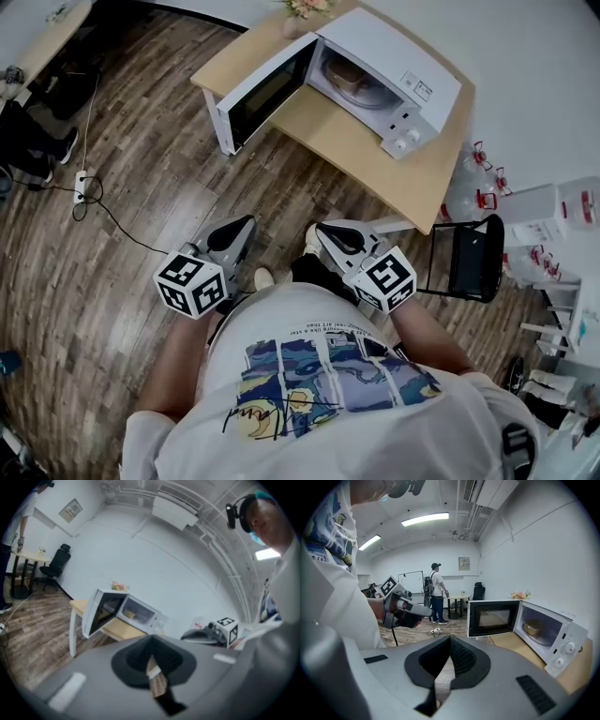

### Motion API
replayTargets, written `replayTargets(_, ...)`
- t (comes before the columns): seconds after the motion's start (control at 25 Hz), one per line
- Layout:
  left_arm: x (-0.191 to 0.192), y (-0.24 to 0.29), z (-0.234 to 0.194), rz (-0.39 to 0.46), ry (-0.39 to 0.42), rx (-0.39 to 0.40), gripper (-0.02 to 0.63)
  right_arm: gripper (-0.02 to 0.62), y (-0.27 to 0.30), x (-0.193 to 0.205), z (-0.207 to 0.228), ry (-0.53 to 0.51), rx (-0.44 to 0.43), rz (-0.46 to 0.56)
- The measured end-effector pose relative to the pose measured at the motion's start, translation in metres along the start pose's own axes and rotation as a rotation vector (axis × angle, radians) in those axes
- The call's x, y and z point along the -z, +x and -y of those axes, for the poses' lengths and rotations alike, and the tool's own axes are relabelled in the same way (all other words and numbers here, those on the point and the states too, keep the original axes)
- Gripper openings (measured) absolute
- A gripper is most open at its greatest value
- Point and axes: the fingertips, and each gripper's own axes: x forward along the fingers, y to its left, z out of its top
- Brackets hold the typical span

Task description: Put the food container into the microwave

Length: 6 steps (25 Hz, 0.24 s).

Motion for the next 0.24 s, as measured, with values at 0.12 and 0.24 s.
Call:
replayTargets(0.12,0.000,-0.005,-0.006,0.002,-0.002,-0.014,0.008,0.008,0.006,0.000,0.000,-0.003,-0.005,-0.006)
replayTargets(0.24,-0.002,-0.011,-0.013,0.007,-0.006,-0.024,0.008,0.008,0.013,-0.001,0.001,-0.010,-0.006,-0.009)
